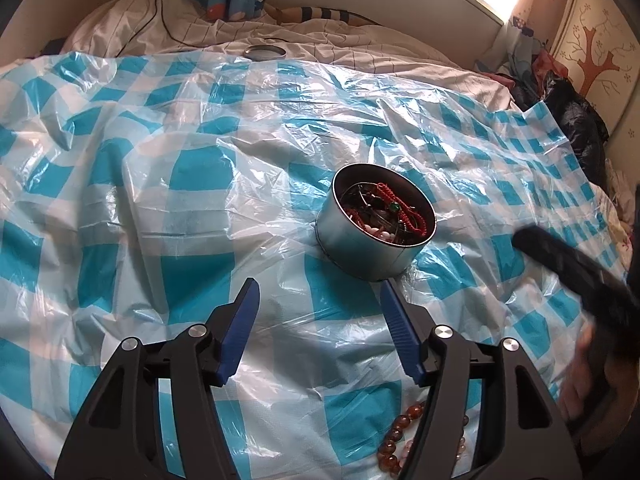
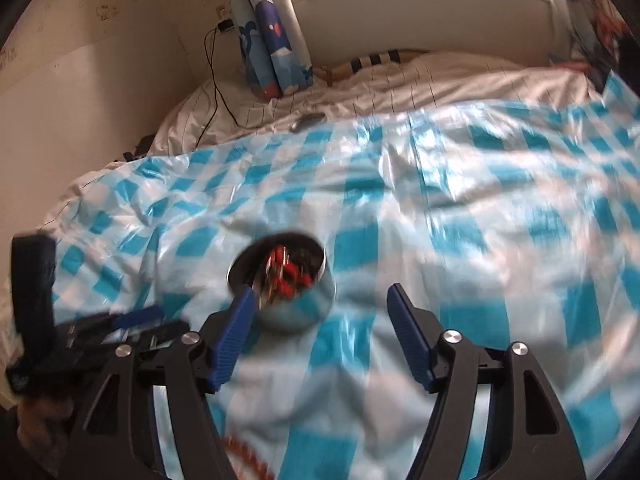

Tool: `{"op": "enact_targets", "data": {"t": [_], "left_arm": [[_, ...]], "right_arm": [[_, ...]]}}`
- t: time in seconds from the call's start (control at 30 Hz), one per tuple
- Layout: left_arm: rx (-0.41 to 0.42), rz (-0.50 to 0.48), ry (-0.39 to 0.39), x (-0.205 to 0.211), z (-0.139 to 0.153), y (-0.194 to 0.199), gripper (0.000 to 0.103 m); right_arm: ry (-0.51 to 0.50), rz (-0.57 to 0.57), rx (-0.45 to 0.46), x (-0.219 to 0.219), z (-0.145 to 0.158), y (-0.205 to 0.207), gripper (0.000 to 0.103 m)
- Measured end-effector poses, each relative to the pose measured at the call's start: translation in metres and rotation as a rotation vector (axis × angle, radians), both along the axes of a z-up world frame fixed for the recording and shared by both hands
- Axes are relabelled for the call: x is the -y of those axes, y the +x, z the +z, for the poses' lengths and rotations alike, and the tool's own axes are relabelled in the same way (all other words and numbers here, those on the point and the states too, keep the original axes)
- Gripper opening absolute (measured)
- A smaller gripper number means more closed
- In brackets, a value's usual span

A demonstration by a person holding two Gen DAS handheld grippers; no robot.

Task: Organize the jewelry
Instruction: 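Move both open tools back to the amber bead bracelets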

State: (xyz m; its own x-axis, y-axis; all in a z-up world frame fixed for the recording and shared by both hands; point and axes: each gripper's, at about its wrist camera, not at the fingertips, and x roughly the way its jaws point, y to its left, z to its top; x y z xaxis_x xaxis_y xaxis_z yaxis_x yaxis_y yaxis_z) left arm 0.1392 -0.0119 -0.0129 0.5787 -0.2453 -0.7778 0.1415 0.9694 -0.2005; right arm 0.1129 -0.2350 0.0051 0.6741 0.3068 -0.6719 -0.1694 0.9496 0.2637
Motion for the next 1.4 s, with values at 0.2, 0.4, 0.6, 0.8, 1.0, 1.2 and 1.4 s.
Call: {"op": "enact_targets", "data": {"t": [0.2,0.4,0.6,0.8,1.0,1.2,1.4], "left_arm": [[0.037,-0.013,0.089,0.010,0.003,-0.004,0.061],[0.072,-0.031,0.163,0.019,0.005,-0.009,0.068],[0.103,-0.046,0.226,0.027,0.007,-0.013,0.068],[0.113,-0.055,0.241,0.030,0.008,-0.015,0.070],[0.150,-0.065,0.272,0.034,0.014,-0.021,0.070],[0.169,-0.069,0.273,0.034,0.019,-0.026,0.070],[0.178,-0.075,0.287,0.033,0.020,-0.032,0.071]], "right_arm": [[0.036,0.042,-0.048,-0.010,-0.010,-0.003,0.067],[0.020,0.090,-0.045,-0.020,-0.011,-0.007,0.068],[0.019,0.104,-0.055,-0.023,-0.013,-0.009,0.069],[0.009,0.133,-0.052,-0.029,-0.010,-0.013,0.070],[-0.019,0.165,-0.043,-0.035,-0.006,-0.021,0.070],[-0.044,0.177,-0.036,-0.032,0.001,-0.030,0.070],[-0.082,0.214,-0.042,-0.035,0.002,-0.042,0.070]]}}
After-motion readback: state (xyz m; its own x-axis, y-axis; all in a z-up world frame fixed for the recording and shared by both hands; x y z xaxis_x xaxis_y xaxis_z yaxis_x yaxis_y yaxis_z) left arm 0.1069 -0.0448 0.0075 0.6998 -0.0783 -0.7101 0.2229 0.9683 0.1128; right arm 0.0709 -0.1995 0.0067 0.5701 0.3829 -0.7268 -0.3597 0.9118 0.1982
